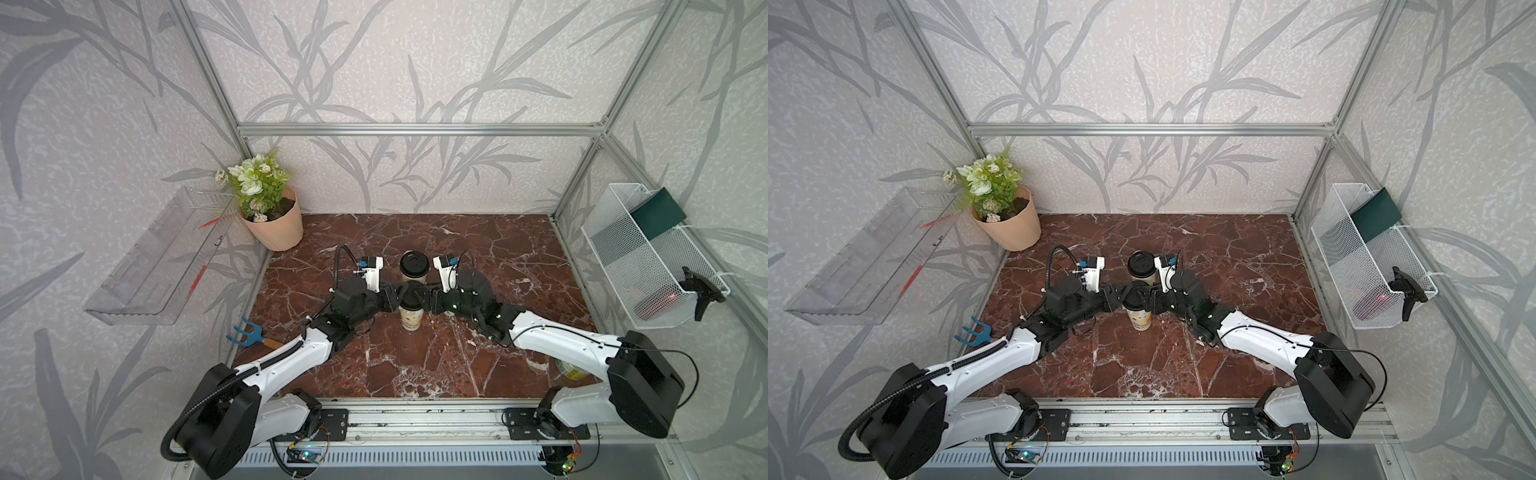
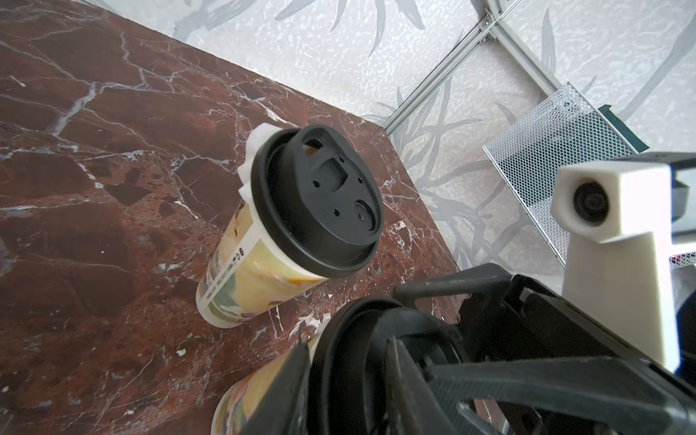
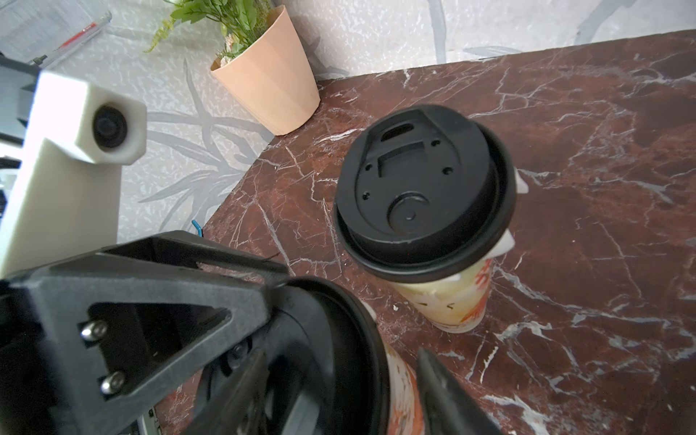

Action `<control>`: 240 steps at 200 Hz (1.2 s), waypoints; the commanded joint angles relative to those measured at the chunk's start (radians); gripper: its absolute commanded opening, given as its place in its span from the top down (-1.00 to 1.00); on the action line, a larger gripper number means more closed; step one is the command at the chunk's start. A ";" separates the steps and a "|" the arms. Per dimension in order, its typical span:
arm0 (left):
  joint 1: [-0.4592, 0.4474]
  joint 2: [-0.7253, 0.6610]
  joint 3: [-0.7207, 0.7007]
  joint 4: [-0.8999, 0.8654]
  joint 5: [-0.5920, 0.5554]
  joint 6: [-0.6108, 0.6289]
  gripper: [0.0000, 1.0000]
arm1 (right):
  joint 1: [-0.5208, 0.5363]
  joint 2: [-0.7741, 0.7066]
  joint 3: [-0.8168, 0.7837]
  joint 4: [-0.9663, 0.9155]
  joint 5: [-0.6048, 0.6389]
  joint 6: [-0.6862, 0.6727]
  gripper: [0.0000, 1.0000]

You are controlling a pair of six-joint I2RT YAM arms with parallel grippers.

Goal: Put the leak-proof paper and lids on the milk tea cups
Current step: Secure the cup lid on the cup.

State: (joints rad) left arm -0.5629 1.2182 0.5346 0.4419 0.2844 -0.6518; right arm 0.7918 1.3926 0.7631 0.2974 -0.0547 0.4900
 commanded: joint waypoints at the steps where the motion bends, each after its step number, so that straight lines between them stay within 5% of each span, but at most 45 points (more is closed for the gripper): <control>1: -0.020 0.083 -0.112 -0.229 -0.052 0.032 0.36 | 0.020 0.065 -0.090 -0.195 0.079 -0.024 -0.23; 240: -0.060 0.247 -0.265 -0.032 -0.051 -0.019 0.43 | 0.057 0.105 -0.106 -0.270 0.176 -0.013 -0.18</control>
State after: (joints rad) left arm -0.5995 1.3258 0.4191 0.8330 0.2085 -0.6987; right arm 0.8455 1.4143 0.7372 0.3645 0.0807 0.5388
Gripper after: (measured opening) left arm 0.292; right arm 0.591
